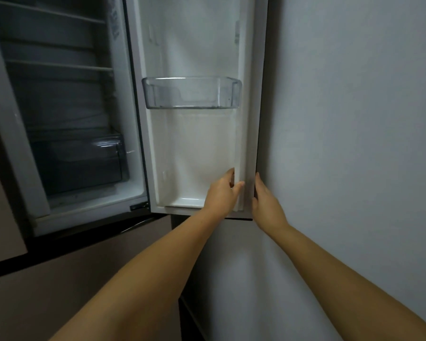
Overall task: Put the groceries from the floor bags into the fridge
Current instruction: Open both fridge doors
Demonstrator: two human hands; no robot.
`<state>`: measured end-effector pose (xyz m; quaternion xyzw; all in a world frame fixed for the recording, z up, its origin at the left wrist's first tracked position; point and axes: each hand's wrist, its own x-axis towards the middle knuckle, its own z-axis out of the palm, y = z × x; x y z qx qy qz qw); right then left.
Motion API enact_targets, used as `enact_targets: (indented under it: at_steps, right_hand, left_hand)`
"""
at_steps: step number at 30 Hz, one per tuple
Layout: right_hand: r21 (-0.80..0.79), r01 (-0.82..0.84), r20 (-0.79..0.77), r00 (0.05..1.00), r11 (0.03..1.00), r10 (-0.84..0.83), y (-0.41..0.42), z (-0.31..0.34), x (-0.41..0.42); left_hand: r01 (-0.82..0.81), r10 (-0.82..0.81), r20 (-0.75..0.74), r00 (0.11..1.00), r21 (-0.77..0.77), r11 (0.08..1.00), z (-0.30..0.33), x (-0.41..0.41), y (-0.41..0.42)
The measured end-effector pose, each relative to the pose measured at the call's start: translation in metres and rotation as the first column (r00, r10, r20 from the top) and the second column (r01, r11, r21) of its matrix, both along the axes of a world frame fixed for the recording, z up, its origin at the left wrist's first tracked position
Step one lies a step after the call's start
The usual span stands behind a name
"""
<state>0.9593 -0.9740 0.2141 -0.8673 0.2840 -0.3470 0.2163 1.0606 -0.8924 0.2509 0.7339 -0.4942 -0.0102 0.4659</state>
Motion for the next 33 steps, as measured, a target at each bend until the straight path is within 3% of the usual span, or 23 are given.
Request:
enact_targets:
  at_steps: [4, 7, 10, 12, 13, 15, 16, 19, 21, 25, 29, 33]
  right_hand:
    - [0.007, 0.026, -0.107, 0.994, 1.0, -0.025, 0.004, -0.01, -0.008]
    - [0.033, 0.088, -0.288, 0.955, 0.996, -0.075, 0.007, -0.026, -0.008]
    - [0.108, 0.151, -0.388, 0.916, 0.983, -0.099, 0.026, -0.041, 0.004]
    - [0.197, 0.194, -0.276, 0.952, 0.961, -0.136, 0.047, -0.044, 0.025]
    - [0.286, 0.202, -0.135, 0.976, 0.937, -0.169, 0.059, -0.044, 0.039]
    - [0.496, 0.138, 0.155, 0.957, 0.857, -0.244, 0.084, -0.047, 0.071]
    - [0.547, 0.099, 0.223, 0.94, 0.831, -0.259, 0.1, -0.051, 0.087]
    - [0.577, -0.118, 0.264, 0.963, 0.808, -0.047, 0.165, -0.072, 0.13]
    - [0.558, -0.303, 0.227, 0.951, 0.772, 0.209, 0.207, -0.076, 0.166]
    - [0.399, -0.576, 0.147, 0.808, 0.714, 0.57, 0.272, -0.038, 0.25]
    - [0.308, -0.718, 0.169, 0.687, 0.625, 0.707, 0.316, 0.001, 0.307]
    - [0.352, -0.692, 0.27, 0.72, 0.63, 0.639, 0.33, -0.001, 0.325]
  left_hand:
    - [0.013, -0.013, -0.064, 0.998, 0.004, 1.0, -0.003, 0.0, 0.0]
    - [0.083, -0.085, -0.162, 0.983, -0.015, 0.996, -0.017, 0.01, 0.016]
    - [-0.002, -0.026, -0.305, 0.952, -0.088, 0.996, -0.054, 0.031, 0.061]
    - [-0.088, 0.063, -0.419, 0.906, -0.039, 0.995, -0.083, 0.054, 0.105]
    - [-0.136, 0.124, -0.485, 0.866, 0.011, 0.991, -0.095, 0.069, 0.127]
    - [-0.31, 0.273, -0.633, 0.725, 0.053, 0.949, -0.111, 0.1, 0.174]
    - [-0.408, 0.293, -0.73, 0.617, 0.021, 0.913, -0.115, 0.117, 0.195]
    - [-0.643, 0.123, -0.937, 0.328, -0.126, 0.756, -0.116, 0.165, 0.248]
    - [-0.742, -0.002, -0.967, 0.255, -0.197, 0.641, -0.107, 0.191, 0.278]
    - [-0.864, -0.181, -0.963, 0.199, -0.26, 0.432, -0.086, 0.226, 0.321]
    - [-0.847, -0.303, -0.931, 0.202, -0.321, 0.423, -0.088, 0.233, 0.331]
    - [-0.825, -0.407, -0.888, 0.215, -0.388, 0.411, -0.099, 0.234, 0.333]
